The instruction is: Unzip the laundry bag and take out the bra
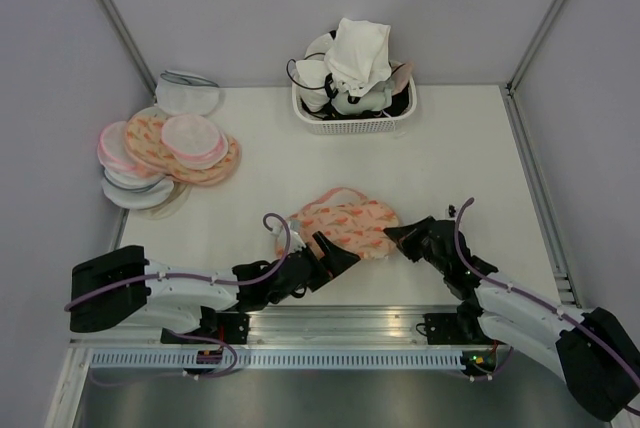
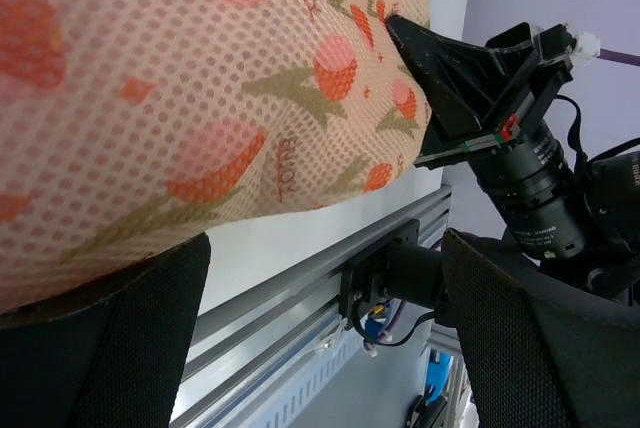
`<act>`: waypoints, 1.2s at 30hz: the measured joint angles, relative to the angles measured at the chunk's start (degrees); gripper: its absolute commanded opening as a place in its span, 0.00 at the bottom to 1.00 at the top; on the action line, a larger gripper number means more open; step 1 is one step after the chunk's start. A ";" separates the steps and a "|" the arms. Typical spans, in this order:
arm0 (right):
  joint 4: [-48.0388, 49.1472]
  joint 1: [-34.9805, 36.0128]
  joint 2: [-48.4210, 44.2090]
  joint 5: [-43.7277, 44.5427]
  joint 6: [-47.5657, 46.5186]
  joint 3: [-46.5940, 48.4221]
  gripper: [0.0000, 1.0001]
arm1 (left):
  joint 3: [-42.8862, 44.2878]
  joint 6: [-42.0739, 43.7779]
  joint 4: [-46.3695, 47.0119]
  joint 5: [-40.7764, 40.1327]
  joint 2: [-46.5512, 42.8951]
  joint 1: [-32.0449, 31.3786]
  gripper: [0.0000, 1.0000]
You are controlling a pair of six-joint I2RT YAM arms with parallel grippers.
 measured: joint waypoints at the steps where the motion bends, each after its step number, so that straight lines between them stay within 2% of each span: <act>1: -0.04 0.00 -0.33 -0.39 -0.31 0.39 0.00 | 0.00 -0.09 0.02 -0.33 -0.15 -0.07 1.00; 8: 3.80 0.42 2.32 -7.91 -3.43 3.65 0.00 | 0.00 -1.97 0.35 -1.99 1.42 -0.22 1.00; 13: 2.03 1.66 2.21 -10.56 -6.10 5.18 0.01 | 0.00 -2.82 -0.57 -3.06 1.62 -0.31 0.97; 16: -1.31 2.29 0.28 -11.32 -8.70 6.80 0.00 | -0.02 -3.06 -2.05 -4.66 0.02 -0.50 0.80; 17: -2.36 2.45 -0.50 -11.52 -9.68 7.23 0.00 | -0.11 -3.06 -2.32 -5.07 -0.76 -0.57 0.68; 19: -4.22 2.69 -1.75 -12.02 -11.50 7.98 0.00 | -0.33 -3.02 -2.45 -6.29 -2.82 -0.70 0.58; 20: -5.16 2.75 -2.12 -12.41 -12.50 8.33 0.00 | -0.52 -2.91 -2.54 -6.80 -3.93 -0.79 0.49; 22: -6.75 2.82 -2.19 -13.07 -13.99 8.92 0.00 | -0.85 -2.64 -3.15 -7.96 -5.95 -0.96 0.42; 23: -7.82 2.97 -2.14 -13.42 -14.88 9.25 0.01 | -0.92 -2.54 -3.67 -8.28 -6.69 -0.96 0.34; 25: -9.90 3.28 -2.14 -13.81 -16.35 9.84 0.00 | -0.96 -2.08 -4.85 -9.29 -8.22 -1.03 0.28; 27: -11.19 3.56 -2.16 -14.40 -17.35 10.14 0.00 | -0.96 -1.57 -5.86 -9.57 -9.53 -1.14 0.14; 28: -11.72 3.72 -2.21 -14.60 -17.81 10.25 0.04 | -0.96 -1.31 -6.38 -9.66 -10.10 -1.22 0.11; 29: -12.57 3.82 -2.27 -14.80 -18.32 10.49 0.20 | -0.96 -0.96 -6.86 -9.68 -10.54 -1.29 0.03; 30: -13.51 3.96 -2.36 -14.91 -18.71 10.91 0.40 | -0.96 -0.50 -7.32 -9.66 -10.91 -1.31 0.02; 32: -16.90 4.22 -3.13 -14.93 -21.14 12.07 0.57 | -0.94 1.51 -8.85 -11.10 -11.52 -1.20 0.02; 33: -19.12 4.24 -3.72 -14.67 -22.53 12.72 0.72 | -0.83 2.86 -9.84 -11.69 -11.74 -0.87 0.02; 36: -25.07 4.33 -5.64 -13.09 -26.43 14.91 0.87 | -0.26 9.25 -11.04 -12.41 -11.82 -0.15 0.02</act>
